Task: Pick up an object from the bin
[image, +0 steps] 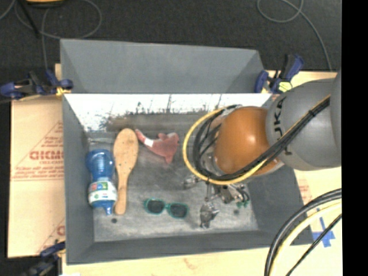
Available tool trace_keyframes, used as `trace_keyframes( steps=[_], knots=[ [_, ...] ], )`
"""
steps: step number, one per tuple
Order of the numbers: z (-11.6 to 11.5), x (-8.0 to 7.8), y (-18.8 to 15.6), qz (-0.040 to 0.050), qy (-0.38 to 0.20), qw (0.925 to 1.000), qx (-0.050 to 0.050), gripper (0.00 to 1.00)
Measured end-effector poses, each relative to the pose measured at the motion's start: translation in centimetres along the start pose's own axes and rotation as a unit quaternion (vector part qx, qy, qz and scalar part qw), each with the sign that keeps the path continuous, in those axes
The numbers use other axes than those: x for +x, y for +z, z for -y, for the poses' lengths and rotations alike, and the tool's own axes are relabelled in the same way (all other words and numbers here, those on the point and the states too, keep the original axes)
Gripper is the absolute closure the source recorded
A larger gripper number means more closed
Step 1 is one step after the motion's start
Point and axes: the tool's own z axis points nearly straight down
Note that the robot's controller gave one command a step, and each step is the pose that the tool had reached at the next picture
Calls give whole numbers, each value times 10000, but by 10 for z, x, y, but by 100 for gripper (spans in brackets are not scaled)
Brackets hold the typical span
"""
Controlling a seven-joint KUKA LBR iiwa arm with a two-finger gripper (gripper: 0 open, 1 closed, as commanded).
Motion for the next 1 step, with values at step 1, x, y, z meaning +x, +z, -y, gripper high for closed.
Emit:
trace_keyframes(
  steps=[1],
  knots=[
    [-35,-14,24,-34,-494,9988,-14,0]
  ],
)
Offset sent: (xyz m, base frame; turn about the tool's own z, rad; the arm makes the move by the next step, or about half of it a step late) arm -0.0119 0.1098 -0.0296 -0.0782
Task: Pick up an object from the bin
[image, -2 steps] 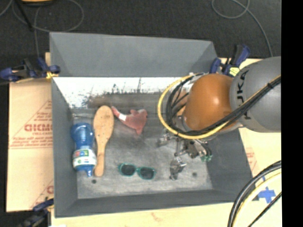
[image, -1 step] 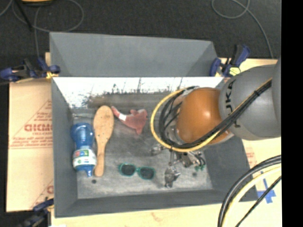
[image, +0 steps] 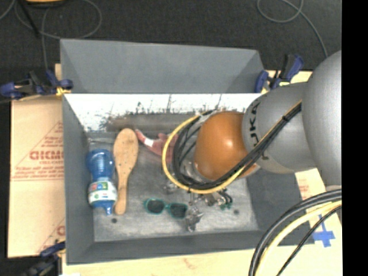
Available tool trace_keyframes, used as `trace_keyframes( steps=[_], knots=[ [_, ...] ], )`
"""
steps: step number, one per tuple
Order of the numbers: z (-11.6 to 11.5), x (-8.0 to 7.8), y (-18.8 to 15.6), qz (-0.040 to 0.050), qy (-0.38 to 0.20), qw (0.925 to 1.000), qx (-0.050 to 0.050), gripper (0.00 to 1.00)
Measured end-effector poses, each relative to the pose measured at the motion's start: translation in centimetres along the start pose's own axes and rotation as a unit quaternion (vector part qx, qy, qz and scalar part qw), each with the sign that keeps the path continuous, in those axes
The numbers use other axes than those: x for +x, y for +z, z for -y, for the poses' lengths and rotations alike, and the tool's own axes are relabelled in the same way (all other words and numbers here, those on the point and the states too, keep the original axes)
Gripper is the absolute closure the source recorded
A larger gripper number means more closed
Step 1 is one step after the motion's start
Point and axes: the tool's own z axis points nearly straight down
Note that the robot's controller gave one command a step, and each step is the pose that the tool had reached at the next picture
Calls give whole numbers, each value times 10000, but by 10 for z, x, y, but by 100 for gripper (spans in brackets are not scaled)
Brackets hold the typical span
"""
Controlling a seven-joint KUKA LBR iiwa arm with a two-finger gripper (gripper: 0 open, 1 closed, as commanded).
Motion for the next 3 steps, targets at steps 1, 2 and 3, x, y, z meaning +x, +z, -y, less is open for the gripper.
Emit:
trace_keyframes(
  steps=[1,2,3],
  knots=[
    [-72,-18,3,35,99,9999,-6,100],
    [-72,-18,3,35,97,9999,-6,100],
    [-84,-44,-160,7,-1502,9887,1,100]
  ],
)
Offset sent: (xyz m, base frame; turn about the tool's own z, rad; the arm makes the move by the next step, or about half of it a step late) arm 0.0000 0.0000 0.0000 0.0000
